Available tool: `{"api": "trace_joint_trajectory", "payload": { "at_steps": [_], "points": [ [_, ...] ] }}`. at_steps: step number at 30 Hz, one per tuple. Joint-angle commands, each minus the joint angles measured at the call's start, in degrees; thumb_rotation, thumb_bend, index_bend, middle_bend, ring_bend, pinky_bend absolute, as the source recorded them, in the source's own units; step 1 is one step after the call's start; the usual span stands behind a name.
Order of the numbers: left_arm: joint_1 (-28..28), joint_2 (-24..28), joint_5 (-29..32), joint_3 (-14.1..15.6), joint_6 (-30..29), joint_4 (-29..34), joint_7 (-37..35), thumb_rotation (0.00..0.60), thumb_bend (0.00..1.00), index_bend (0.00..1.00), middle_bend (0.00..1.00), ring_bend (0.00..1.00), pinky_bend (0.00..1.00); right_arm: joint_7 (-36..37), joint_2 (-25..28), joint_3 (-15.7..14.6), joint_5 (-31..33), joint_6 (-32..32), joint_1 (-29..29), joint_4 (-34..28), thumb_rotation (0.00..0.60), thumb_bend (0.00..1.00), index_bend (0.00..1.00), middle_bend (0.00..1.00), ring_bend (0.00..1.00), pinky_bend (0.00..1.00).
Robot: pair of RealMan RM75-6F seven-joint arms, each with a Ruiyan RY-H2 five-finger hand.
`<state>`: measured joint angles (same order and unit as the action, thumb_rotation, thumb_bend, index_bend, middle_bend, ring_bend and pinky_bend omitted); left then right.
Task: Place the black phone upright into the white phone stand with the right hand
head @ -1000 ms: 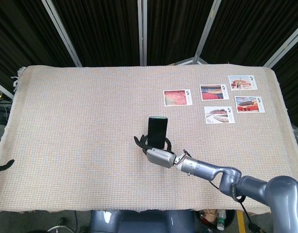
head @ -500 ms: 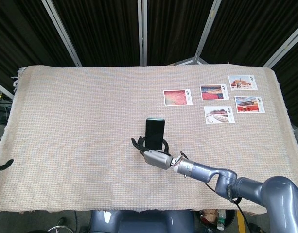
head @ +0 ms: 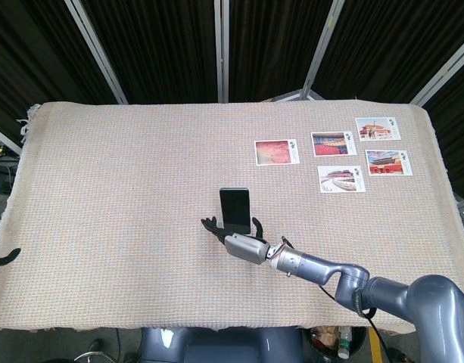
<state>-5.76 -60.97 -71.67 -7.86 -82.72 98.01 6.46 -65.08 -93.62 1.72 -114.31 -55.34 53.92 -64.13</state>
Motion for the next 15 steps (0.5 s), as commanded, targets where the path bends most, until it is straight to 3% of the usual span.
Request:
{"api": "trace_joint_trajectory", "payload": {
  "at_steps": [1, 6, 15],
  "points": [
    [0.00, 0.00, -0.01, 0.00, -0.02, 0.02, 0.04, 0.600, 0.00, 0.00, 0.00, 0.00, 0.00, -0.06, -0.07, -0.01, 0.23, -0.07, -0.18, 0.06, 0.600, 0.07, 0.23, 0.16, 0.06, 0.00],
    [-0.03, -0.02, 0.01, 0.02, 0.02, 0.04, 0.13, 0.600, 0.00, 0.00, 0.00, 0.00, 0.00, -0.15, 0.23, -0.13, 0.21, -1.01, -0.53, -0.15, 0.600, 0.08, 0.19, 0.14, 0.05, 0.00],
    [0.17, 0.29, -0.66, 0.14, -0.40, 0.44, -0.47, 0.600, 0.00, 0.00, 0.00, 0.00, 0.00, 0.05, 5.95, -0.52, 0.18, -5.30, -3.13, -5.12, 0.600, 0.08, 0.09, 0.12, 0.05, 0.00]
  ]
}}
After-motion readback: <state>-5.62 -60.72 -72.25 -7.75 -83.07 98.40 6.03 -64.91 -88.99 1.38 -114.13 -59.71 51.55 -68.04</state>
